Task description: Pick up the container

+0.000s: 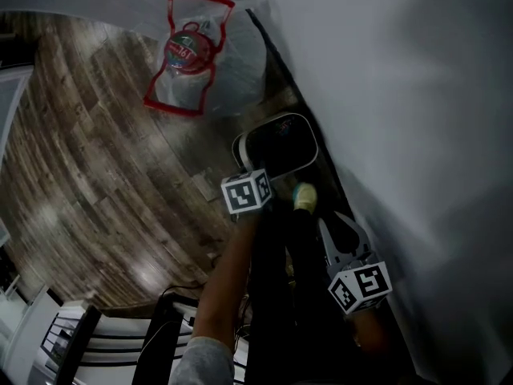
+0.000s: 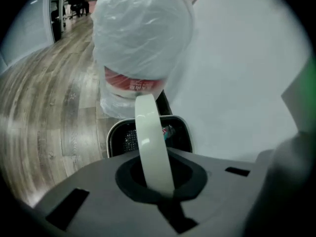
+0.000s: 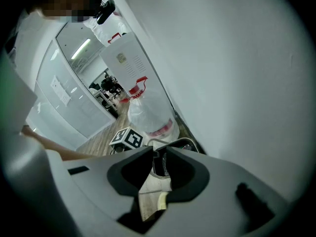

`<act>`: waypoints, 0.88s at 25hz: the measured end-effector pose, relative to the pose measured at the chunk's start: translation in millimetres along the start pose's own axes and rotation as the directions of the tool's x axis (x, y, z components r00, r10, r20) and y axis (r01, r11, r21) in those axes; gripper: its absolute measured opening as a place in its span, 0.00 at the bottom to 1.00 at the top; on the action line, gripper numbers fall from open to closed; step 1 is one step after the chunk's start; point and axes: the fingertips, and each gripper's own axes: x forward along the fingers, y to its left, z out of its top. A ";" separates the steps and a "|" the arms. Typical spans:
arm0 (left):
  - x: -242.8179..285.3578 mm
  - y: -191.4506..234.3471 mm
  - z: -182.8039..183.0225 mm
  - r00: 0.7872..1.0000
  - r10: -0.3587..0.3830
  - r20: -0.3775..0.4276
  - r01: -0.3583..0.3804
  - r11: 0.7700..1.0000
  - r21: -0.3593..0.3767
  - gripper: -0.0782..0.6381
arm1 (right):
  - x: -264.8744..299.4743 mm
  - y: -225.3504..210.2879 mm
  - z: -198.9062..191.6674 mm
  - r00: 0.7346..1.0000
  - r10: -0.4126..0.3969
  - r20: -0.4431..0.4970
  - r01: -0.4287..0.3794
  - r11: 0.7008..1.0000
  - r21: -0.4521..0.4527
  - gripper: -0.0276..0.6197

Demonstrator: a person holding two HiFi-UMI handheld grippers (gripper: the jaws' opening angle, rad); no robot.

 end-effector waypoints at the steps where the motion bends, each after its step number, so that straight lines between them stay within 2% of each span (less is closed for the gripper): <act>1: 0.8 0.4 -1.9 1.000 -0.006 -0.031 0.006 1.000 -0.005 0.13 | -0.1 -0.1 -1.4 1.000 0.000 -0.003 0.000 1.000 -0.001 0.18; 3: 0.1 -0.6 -9.9 0.998 -0.022 -0.063 0.021 1.000 -0.020 0.13 | -1.1 1.4 -3.3 1.000 0.002 -0.006 -0.002 1.000 -0.011 0.18; 7: -4.5 -9.9 -8.8 0.996 -0.074 -0.050 0.071 0.996 -0.058 0.13 | -3.2 10.5 4.9 1.000 0.009 -0.004 -0.009 0.999 -0.036 0.18; 12: -2.7 -35.7 -5.1 0.989 -0.132 -0.072 0.126 0.989 -0.075 0.13 | -5.0 11.0 19.0 1.000 0.004 0.021 -0.003 0.999 -0.048 0.18; 16: -9.9 -34.5 -7.7 0.988 -0.137 -0.075 0.136 0.991 -0.008 0.13 | -9.8 16.8 28.0 0.999 0.021 0.039 -0.018 0.998 -0.066 0.18; 20: -17.7 -28.1 -18.5 0.990 -0.099 -0.102 0.109 0.990 0.090 0.13 | -10.7 15.7 30.3 0.999 0.011 0.034 -0.009 0.998 -0.063 0.18; 22: -26.5 -24.4 -22.0 0.991 -0.083 -0.108 0.096 0.989 0.112 0.13 | -10.6 19.3 31.5 1.000 0.009 0.027 -0.008 0.998 -0.064 0.18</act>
